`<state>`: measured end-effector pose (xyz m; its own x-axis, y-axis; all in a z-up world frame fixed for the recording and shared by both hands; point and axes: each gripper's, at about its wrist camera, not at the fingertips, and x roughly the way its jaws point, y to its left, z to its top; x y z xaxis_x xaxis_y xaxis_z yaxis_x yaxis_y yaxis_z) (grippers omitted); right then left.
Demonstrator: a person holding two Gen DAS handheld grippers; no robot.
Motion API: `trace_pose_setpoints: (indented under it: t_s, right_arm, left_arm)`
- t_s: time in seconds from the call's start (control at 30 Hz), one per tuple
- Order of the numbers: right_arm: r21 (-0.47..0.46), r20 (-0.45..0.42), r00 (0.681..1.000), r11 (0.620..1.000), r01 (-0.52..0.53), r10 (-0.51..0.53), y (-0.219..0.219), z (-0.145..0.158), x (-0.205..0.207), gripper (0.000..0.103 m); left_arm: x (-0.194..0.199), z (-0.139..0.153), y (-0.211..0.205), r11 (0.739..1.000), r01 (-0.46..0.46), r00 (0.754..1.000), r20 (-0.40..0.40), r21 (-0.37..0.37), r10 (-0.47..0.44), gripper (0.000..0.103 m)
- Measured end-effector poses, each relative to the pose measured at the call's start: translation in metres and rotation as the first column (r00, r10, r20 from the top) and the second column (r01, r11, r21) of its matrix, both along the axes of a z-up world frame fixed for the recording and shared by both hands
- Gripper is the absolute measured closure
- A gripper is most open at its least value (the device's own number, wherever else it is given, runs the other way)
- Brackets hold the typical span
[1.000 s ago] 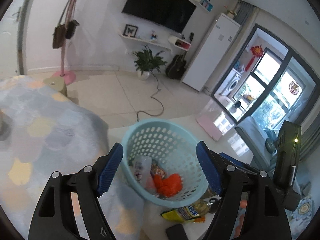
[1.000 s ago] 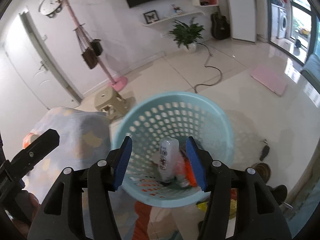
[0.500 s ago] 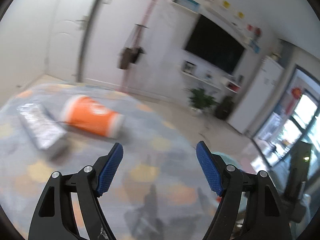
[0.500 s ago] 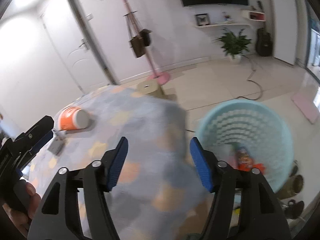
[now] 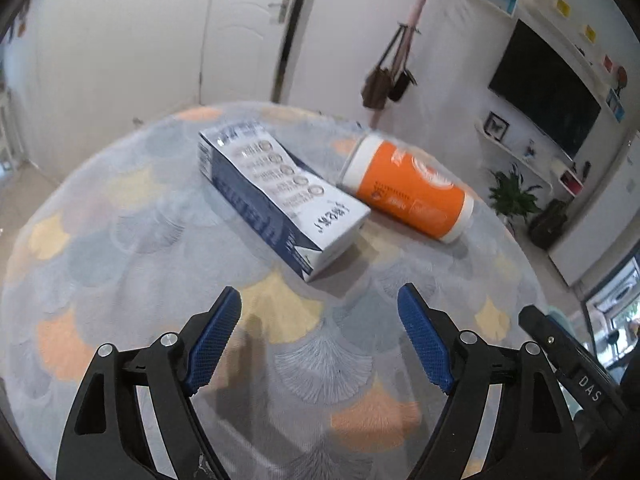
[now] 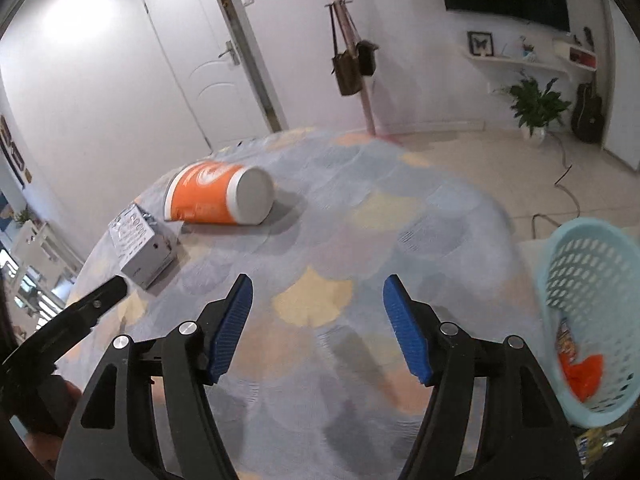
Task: Collect trash
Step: 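Grasp the white milk carton with the left tool while the right tool grasps the orange soymilk cup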
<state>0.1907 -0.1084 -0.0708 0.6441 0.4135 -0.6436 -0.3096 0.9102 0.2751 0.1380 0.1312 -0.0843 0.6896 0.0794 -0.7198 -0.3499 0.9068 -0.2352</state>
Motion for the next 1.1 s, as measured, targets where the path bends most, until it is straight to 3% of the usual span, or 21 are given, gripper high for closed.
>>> trace_pose_setpoints:
  t_s: [0.3,0.53,0.67,0.77,0.8,0.9,1.0,1.1]
  right_arm:
    - [0.027,-0.005,1.000,0.999,-0.026,0.026,-0.002,-0.004,0.002,0.036]
    - [-0.002,0.000,0.999,0.999,-0.032,0.032,0.004,-0.003,0.001,0.036]
    - [-0.042,-0.001,0.998,0.997,-0.060,0.060,0.014,-0.002,0.002,0.036]
    - [-0.073,-0.004,0.994,0.992,-0.107,0.107,0.025,0.001,0.004,0.036]
    - [-0.088,0.004,0.992,0.988,-0.126,0.127,0.029,0.006,0.005,0.036]
    - [-0.112,0.042,0.982,0.977,-0.179,0.185,0.041,0.029,0.013,0.035]
    - [-0.110,0.102,0.971,0.973,-0.205,0.216,0.050,0.049,0.030,0.027]
    - [-0.077,0.137,0.959,0.967,-0.241,0.250,0.057,0.056,0.050,0.027]
  left_arm:
    - [0.024,-0.002,0.026,0.996,-0.057,0.996,-0.058,0.073,0.061,0.027]
    - [0.003,-0.008,0.086,0.990,-0.139,0.989,-0.056,0.005,0.139,0.031]
    - [-0.004,-0.003,0.112,0.979,-0.198,0.976,-0.083,0.039,0.200,0.033]
    - [-0.006,0.007,0.118,0.983,-0.182,0.983,-0.042,-0.029,0.181,0.031]
    - [-0.001,0.010,0.120,0.984,-0.163,0.987,-0.019,-0.077,0.162,0.025]
    - [0.017,0.010,0.118,0.981,-0.129,0.992,-0.003,-0.147,0.130,0.022]
    - [0.043,0.000,0.105,0.988,-0.108,0.993,-0.055,-0.112,0.102,0.020]
    - [0.055,-0.007,0.097,0.993,-0.097,0.995,-0.035,-0.065,0.095,0.020]
